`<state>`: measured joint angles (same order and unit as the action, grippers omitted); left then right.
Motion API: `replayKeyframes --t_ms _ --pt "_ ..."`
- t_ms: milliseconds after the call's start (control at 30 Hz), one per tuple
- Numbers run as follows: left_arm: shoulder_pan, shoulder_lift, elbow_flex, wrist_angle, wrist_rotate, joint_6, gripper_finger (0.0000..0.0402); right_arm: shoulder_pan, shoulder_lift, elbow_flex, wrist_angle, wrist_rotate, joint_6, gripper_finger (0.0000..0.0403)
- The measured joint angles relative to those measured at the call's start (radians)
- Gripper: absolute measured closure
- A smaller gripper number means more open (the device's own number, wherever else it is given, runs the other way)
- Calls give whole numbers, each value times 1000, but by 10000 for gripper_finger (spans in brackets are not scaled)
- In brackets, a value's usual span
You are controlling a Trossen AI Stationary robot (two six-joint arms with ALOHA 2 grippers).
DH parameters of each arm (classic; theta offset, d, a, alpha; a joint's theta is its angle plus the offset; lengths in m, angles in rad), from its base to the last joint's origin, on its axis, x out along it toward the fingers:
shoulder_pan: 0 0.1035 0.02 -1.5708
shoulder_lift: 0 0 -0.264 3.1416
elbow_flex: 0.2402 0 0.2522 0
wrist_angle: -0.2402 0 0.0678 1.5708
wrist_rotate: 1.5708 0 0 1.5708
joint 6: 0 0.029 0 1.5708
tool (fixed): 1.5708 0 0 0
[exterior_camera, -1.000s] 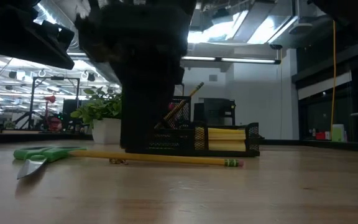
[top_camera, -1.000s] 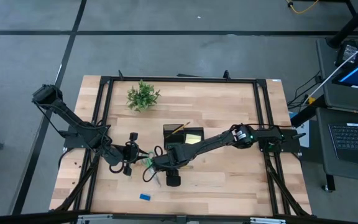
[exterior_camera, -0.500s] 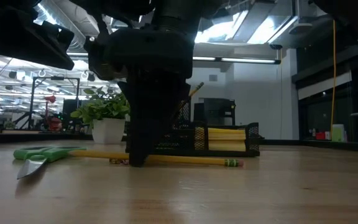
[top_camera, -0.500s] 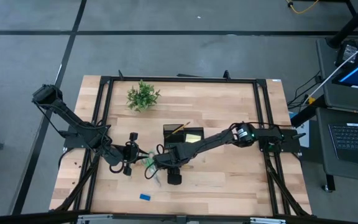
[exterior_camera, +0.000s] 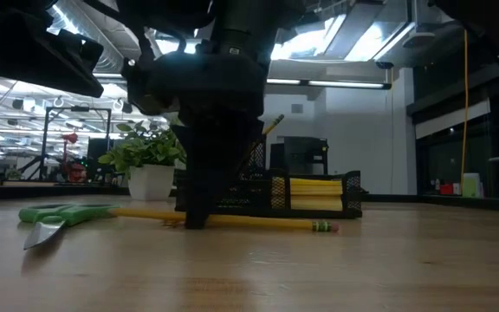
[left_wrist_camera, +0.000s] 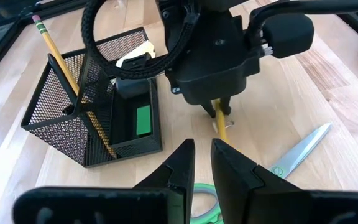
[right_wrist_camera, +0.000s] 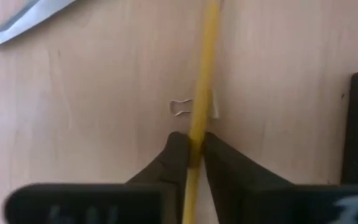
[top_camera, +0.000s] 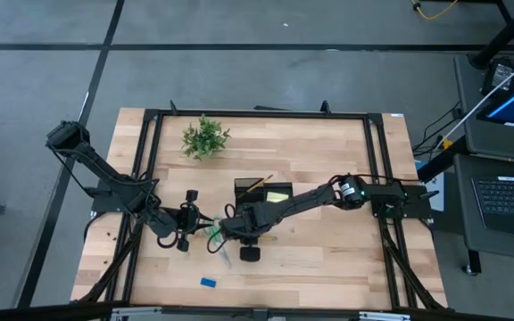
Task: Pick and place office supplies into organizer
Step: Put the yellow pencil into the black desk organizer
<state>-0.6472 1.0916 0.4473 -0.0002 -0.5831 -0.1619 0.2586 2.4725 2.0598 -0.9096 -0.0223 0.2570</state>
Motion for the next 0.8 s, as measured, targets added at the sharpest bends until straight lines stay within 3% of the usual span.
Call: replayKeyframes --t_ms 167,433,700,800 --pt "0 0 0 0 0 0 354 -2 0 0 -7 -2 0 386" --pt "0 0 0 0 0 14 357 -2 -2 16 -36 -5 0 384" --pt "-16 -8 0 -3 0 51 359 0 10 160 -184 -9 -25 385" --pt "-32 -30 0 -4 0 54 359 8 9 211 -281 41 -25 385"
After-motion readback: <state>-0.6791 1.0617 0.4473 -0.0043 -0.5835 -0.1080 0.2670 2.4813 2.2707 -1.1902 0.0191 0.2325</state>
